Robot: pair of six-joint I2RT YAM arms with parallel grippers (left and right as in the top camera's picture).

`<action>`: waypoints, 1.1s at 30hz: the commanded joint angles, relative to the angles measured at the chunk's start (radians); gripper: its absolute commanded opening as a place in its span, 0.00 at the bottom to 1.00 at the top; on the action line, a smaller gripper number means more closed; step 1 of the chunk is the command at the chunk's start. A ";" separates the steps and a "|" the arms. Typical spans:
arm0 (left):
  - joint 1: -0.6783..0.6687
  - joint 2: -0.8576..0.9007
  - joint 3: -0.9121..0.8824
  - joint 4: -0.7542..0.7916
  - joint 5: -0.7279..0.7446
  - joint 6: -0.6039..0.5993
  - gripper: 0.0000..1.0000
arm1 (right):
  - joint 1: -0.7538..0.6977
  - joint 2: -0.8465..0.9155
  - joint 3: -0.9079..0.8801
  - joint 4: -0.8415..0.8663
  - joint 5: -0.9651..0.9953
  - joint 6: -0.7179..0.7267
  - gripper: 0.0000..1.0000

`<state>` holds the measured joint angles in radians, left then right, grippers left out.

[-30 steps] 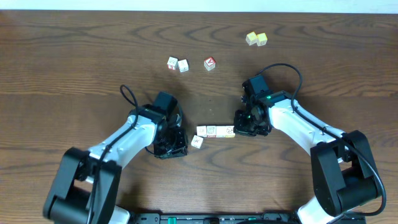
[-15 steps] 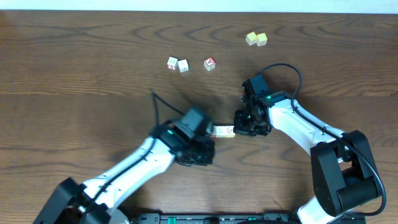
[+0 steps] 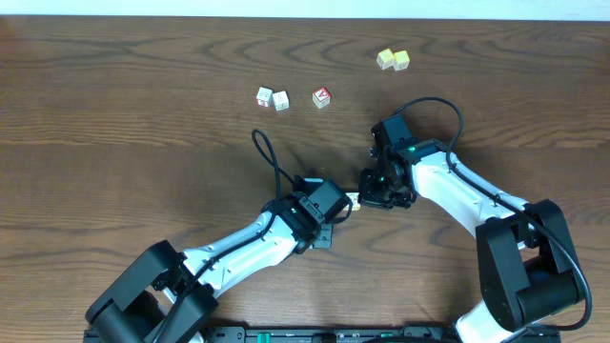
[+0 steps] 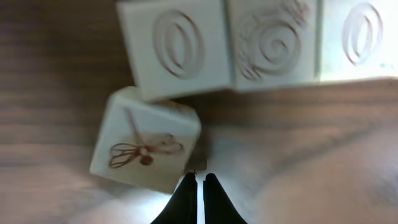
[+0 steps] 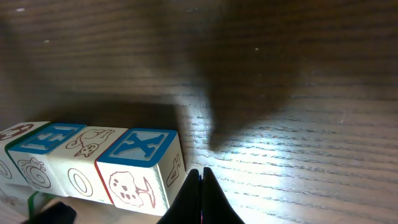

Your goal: Lift 5 blocks

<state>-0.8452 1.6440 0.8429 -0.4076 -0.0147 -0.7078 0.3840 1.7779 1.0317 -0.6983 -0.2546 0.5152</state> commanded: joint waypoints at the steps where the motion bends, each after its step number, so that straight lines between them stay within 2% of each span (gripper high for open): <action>1: 0.002 0.002 0.005 0.022 -0.096 -0.027 0.07 | 0.003 0.001 -0.003 -0.001 0.004 -0.008 0.01; 7: 0.002 0.002 0.005 0.090 -0.096 -0.028 0.07 | 0.003 0.001 -0.003 -0.002 0.014 -0.008 0.01; 15: 0.002 0.002 0.005 0.078 -0.119 -0.032 0.08 | 0.003 0.001 -0.003 -0.005 0.018 -0.008 0.01; 19: 0.002 0.002 0.005 0.020 -0.217 -0.151 0.07 | 0.003 0.001 -0.003 -0.006 0.018 -0.007 0.01; 33: 0.059 -0.006 0.006 0.039 -0.267 -0.186 0.07 | 0.003 0.001 -0.003 -0.020 0.018 -0.007 0.01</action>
<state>-0.8154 1.6440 0.8429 -0.3664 -0.2481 -0.8795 0.3836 1.7779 1.0317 -0.7155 -0.2462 0.5152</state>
